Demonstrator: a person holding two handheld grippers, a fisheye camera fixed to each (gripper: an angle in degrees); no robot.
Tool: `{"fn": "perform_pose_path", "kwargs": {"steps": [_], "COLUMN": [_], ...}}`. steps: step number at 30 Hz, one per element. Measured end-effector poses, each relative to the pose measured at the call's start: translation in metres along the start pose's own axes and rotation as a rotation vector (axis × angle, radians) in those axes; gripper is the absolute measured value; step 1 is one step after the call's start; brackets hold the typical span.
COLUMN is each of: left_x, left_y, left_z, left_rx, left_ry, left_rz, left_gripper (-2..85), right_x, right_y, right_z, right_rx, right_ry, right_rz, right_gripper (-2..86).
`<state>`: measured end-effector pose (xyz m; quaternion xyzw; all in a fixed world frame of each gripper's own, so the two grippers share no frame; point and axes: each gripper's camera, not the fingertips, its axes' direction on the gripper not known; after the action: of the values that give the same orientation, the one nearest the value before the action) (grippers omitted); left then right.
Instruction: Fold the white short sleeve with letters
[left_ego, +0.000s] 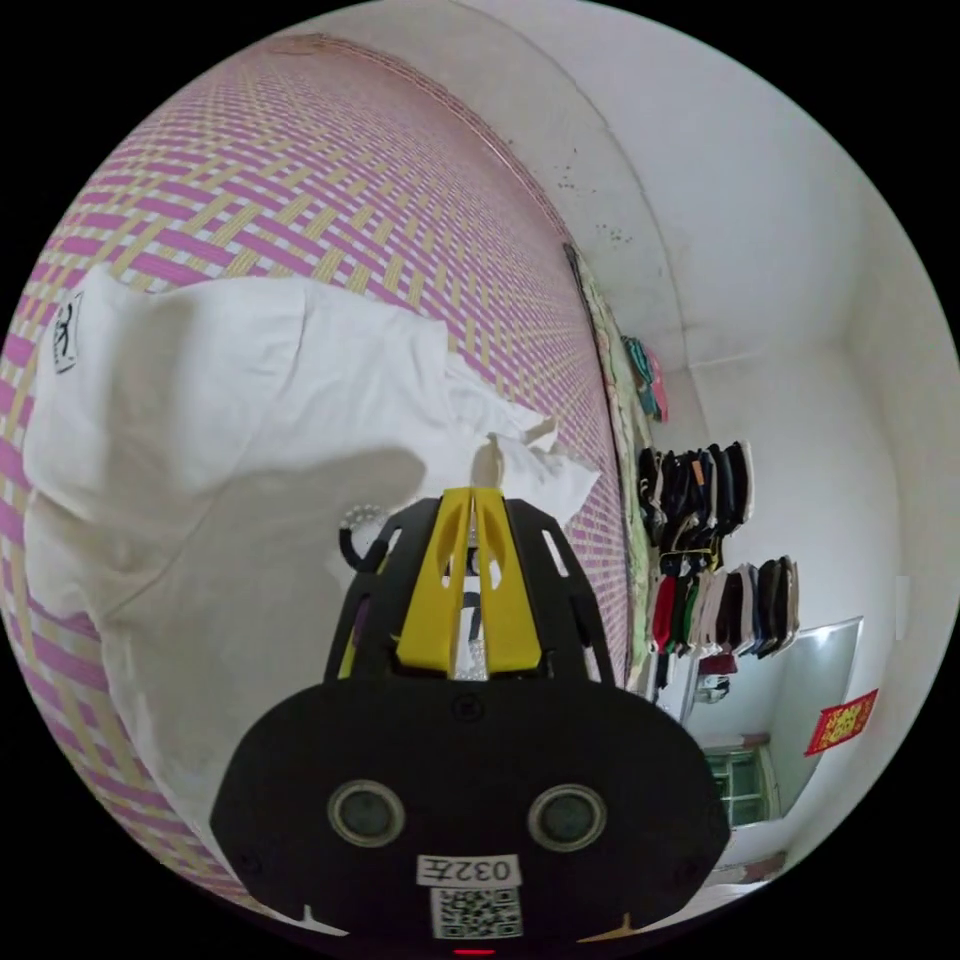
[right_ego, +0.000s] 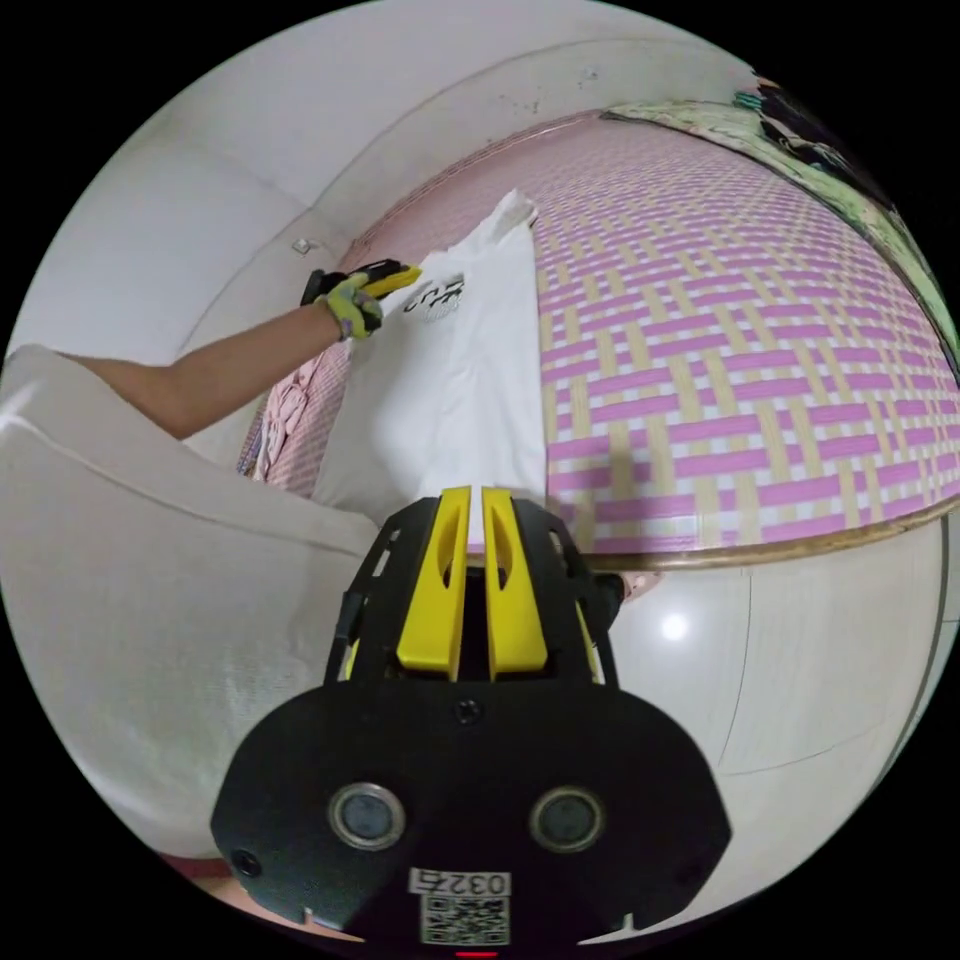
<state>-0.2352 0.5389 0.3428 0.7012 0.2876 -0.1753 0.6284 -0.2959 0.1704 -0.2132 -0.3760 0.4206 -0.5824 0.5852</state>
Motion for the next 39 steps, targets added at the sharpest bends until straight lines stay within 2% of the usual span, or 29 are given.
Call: {"fn": "perform_pose_path", "kwargs": {"steps": [6,12,17,19,21,23,25,27,28,31,33,36,38,39], "left_x": [-0.016,-0.002,0.007,0.008,0.011,0.019,0.026,0.015,0.001,-0.024,-0.014,0.029,0.054,0.065], "left_y": [-0.014,-0.050,-0.068,-0.074,-0.075,-0.070,-0.044,-0.023,-0.017,-0.016,-0.015,-0.015,-0.020,-0.028], "left_z": [0.019,0.064,0.088,0.098,0.095,0.074,0.027,0.014,0.020,0.037,0.027,0.009,0.015,0.033], "left_rx": [-0.002,-0.080,-0.136,-0.199,-0.203,-0.135,0.057,0.131,0.115,0.032,0.069,0.140,0.125,0.053], "left_ry": [0.176,0.184,0.193,0.260,0.305,0.322,0.267,0.148,0.080,0.073,0.031,-0.044,-0.019,0.026], "left_rz": [-0.047,-0.026,0.001,0.023,0.045,0.066,0.056,-0.035,-0.092,-0.141,-0.088,0.106,0.231,0.292], "left_gripper": [3.5,4.5,1.4,-0.8,-1.0,-1.1,-1.1,-1.2,-1.2,-1.4,-1.3,-1.0,-0.9,-0.9], "right_x": [0.024,0.027,0.038,0.046,0.055,0.064,0.077,0.084,0.088,0.096,0.102,0.111,0.115,0.118], "right_y": [-0.046,-0.096,-0.123,-0.128,-0.131,-0.133,-0.135,-0.137,-0.138,-0.139,-0.140,-0.143,-0.144,-0.144], "right_z": [0.024,0.081,0.122,0.137,0.142,0.146,0.153,0.158,0.161,0.169,0.174,0.182,0.188,0.191], "right_rx": [-0.010,-0.122,-0.226,-0.261,-0.269,-0.271,-0.276,-0.281,-0.282,-0.289,-0.298,-0.311,-0.318,-0.323], "right_ry": [-0.029,-0.024,-0.014,0.003,-0.017,-0.040,-0.070,-0.082,-0.085,-0.089,-0.094,-0.110,-0.114,-0.118], "right_rz": [-0.023,-0.100,-0.146,-0.157,-0.158,-0.155,-0.139,-0.128,-0.121,-0.102,-0.094,-0.073,-0.070,-0.069], "right_gripper": [0.2,-0.1,-0.5,-0.9,-1.0,-1.0,-1.0,-1.0,-1.0,-1.0,-1.0,-1.0,-1.0,-1.0]}}
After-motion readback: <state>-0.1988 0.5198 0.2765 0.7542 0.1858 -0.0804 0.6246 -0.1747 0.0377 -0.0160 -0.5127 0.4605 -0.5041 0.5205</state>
